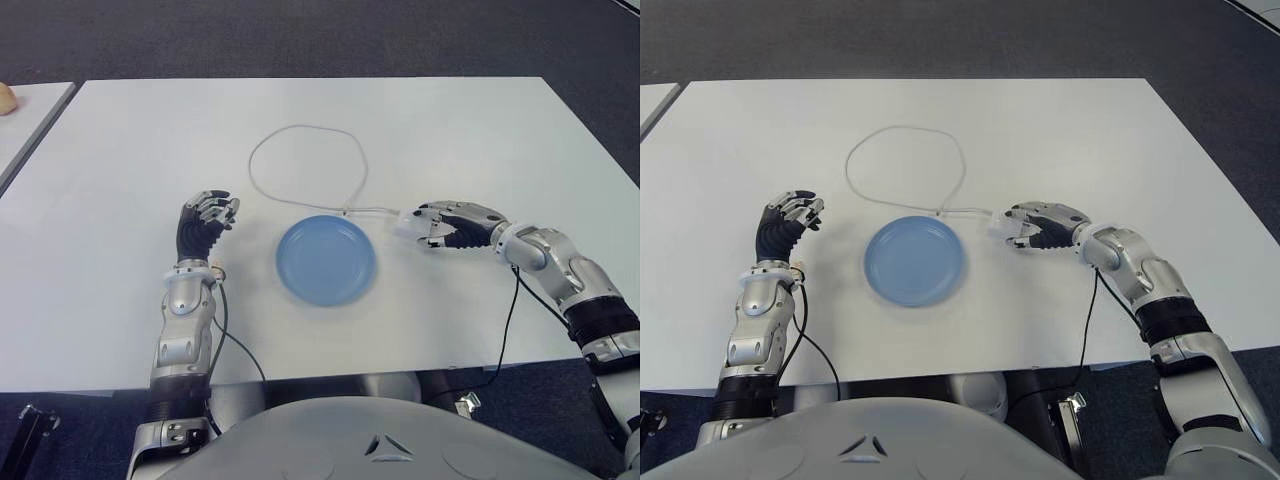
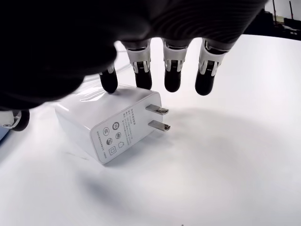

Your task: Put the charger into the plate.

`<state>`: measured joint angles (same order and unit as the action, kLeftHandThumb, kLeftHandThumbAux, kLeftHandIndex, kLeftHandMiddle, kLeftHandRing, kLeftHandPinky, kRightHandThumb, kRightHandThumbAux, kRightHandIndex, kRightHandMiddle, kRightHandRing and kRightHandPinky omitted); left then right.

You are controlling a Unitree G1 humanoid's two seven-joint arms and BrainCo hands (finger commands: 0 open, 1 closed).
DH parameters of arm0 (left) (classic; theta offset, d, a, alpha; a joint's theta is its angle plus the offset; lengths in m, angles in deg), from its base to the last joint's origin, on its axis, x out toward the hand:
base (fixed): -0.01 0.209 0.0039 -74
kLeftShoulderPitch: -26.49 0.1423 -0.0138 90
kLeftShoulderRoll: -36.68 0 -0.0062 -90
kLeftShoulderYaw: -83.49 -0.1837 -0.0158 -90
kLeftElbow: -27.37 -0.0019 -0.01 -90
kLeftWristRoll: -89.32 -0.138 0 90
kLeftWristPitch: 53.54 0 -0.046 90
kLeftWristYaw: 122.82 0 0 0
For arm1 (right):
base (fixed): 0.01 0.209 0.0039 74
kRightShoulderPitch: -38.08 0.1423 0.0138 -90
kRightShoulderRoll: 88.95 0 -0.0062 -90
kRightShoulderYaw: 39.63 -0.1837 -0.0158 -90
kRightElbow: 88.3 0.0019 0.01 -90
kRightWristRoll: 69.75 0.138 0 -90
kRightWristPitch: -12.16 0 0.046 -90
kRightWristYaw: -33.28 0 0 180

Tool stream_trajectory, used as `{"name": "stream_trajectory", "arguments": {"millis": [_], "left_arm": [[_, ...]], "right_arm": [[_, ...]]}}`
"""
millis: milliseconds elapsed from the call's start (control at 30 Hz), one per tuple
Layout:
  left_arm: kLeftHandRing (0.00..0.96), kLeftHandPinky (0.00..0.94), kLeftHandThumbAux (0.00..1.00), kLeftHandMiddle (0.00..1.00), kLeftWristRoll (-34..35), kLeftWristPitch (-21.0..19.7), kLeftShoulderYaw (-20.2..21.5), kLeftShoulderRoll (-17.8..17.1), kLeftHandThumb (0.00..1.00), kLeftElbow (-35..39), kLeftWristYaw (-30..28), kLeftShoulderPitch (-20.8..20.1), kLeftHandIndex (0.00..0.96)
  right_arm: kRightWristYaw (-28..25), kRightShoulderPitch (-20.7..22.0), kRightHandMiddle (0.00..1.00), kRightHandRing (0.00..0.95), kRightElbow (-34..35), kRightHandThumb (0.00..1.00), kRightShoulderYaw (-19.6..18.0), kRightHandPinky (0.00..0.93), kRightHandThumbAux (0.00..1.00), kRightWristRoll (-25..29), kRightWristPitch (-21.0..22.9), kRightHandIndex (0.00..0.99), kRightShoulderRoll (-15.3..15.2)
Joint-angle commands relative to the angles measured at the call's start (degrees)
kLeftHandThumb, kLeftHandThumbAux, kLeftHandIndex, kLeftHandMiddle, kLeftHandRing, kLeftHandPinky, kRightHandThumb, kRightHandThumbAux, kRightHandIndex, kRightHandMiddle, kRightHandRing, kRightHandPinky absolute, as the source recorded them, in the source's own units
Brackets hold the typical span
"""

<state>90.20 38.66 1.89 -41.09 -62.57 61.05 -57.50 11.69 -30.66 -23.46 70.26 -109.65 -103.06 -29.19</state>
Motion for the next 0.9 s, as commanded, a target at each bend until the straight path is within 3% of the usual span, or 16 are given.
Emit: {"name": "stream_trajectory", "arguments": {"millis": [33,900], "left_arm": [[0.619,0.600,0.679,0.513,0.3,-0.7,0.3,-0.2,0.833,0.5,-0.4,1.1,0.399],[0.639,0.635,0.678,0.525,-0.3,0.7,0.6,0.1,0.834,2.3,0.4,3.1,0.399]], "right_arm": [[-2.2,1.8,0.000,0.000,-3.2,0.503,3.9,0.000,0.157,-3.5,0.3,0.000,0.7],[3.5,15.5,0.000,0.000,-18.8,0.511,14.5,0.000,0.121,-10.8,-0.2,0.000,7.1]]}}
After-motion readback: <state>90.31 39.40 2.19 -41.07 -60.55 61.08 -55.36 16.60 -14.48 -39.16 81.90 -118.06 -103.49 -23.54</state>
